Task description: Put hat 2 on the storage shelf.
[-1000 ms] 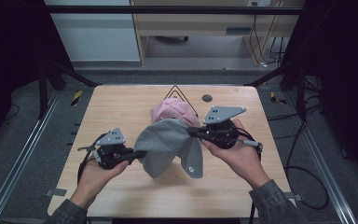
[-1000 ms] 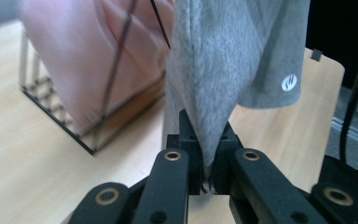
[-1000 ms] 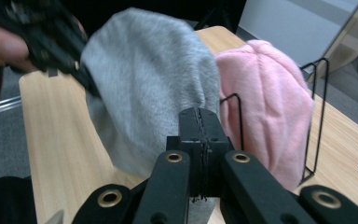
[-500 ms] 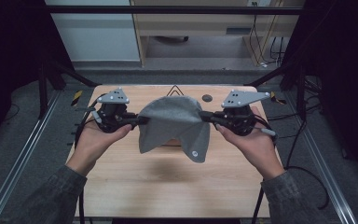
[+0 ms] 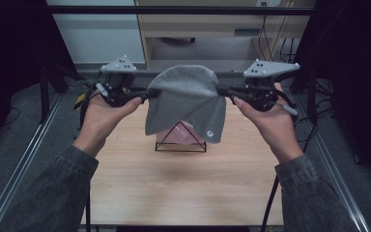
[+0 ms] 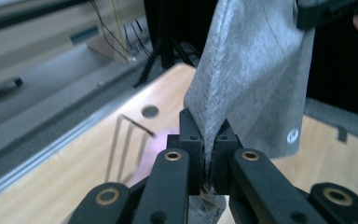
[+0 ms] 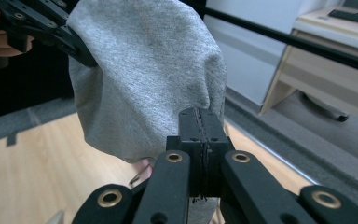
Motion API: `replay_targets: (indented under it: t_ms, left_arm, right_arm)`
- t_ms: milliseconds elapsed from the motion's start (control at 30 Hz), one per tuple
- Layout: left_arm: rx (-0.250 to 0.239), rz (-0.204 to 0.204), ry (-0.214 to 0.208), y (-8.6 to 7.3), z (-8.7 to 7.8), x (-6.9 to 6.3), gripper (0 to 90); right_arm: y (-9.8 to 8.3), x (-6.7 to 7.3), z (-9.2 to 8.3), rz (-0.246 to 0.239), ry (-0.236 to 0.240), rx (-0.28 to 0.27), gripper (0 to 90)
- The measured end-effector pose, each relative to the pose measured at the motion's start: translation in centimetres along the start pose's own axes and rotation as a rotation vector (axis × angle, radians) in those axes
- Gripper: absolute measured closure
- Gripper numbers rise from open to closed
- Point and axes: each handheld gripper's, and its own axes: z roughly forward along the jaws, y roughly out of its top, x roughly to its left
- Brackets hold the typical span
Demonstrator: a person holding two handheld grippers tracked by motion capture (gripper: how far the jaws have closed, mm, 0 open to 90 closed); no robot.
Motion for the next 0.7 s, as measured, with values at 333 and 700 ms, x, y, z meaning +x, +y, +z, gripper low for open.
replay_targets:
  t_ms: [333, 700]
  left_arm:
    - [-0.045, -0.010, 0.059, 3.8, 0.6, 3.2, 86.7]
    - [-0.061, -0.009, 0.081, 4.1, 2.0, 4.0, 86.7]
  right_arm:
    - [2.0, -3.2, 2.1, 0.048, -0.047, -0.044, 90.0]
    - [1.8, -4.8, 3.4, 0.090, -0.086, -0.077, 90.0]
